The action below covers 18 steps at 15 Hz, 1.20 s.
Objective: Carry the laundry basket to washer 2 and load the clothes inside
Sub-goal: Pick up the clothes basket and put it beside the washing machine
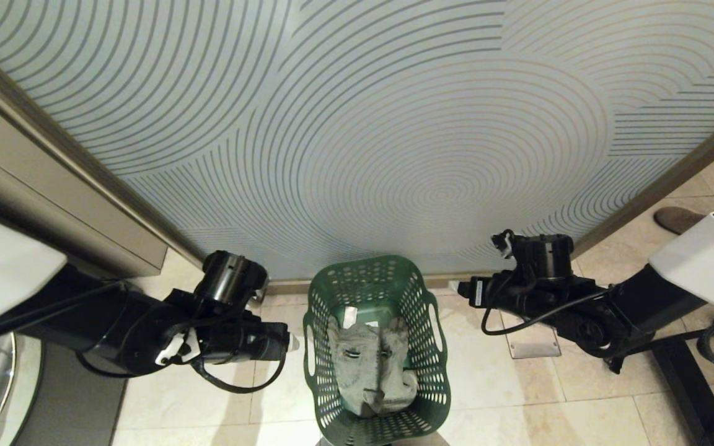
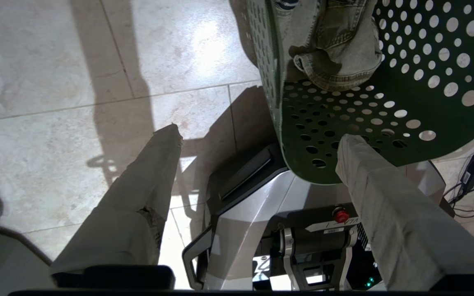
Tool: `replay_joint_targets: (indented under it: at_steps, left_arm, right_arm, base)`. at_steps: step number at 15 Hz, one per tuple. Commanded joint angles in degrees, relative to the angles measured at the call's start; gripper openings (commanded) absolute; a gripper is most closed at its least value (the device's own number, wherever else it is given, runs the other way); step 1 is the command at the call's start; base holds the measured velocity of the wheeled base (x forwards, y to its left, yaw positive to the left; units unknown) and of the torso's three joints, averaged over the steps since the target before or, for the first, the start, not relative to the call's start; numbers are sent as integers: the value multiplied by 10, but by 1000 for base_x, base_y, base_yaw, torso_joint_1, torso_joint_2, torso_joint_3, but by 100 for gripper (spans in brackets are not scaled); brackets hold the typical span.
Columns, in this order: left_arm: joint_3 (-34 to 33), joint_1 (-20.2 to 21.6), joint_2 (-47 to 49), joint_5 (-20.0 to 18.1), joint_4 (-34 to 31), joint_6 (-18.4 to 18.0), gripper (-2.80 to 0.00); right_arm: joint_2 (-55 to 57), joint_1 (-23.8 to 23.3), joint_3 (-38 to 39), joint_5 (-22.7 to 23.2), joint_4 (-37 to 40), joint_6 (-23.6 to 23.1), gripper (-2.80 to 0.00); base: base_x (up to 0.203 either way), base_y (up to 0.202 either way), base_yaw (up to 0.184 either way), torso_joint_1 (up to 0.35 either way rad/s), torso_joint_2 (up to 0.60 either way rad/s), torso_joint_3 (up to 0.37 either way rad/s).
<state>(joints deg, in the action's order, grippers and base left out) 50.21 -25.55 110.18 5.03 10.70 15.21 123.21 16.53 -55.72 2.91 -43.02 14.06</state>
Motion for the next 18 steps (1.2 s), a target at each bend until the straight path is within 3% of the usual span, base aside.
replay_joint_targets:
  at_steps: [1,10,13,18]
  left_arm:
    - [7,-6,36,0,10,3,0]
    - [62,-34,90,5,11,24,0]
    - [95,-39,129,50,15,45,0]
    - [133,-42,178,78,27,50,0]
  right_arm:
    - [43,2,-30,1,-6,2,0]
    - [117,52,-128,-2,-1,16,0]
    - [131,64,-152,-5,-1,18,0]
    - [136,75,-168,-5,25,34,0]
  base:
    - [0,0,0,0,0,0]
    - [0,0,0,0,0,0]
    - [0,0,0,0,0,0]
    - [0,0,0,0,0,0]
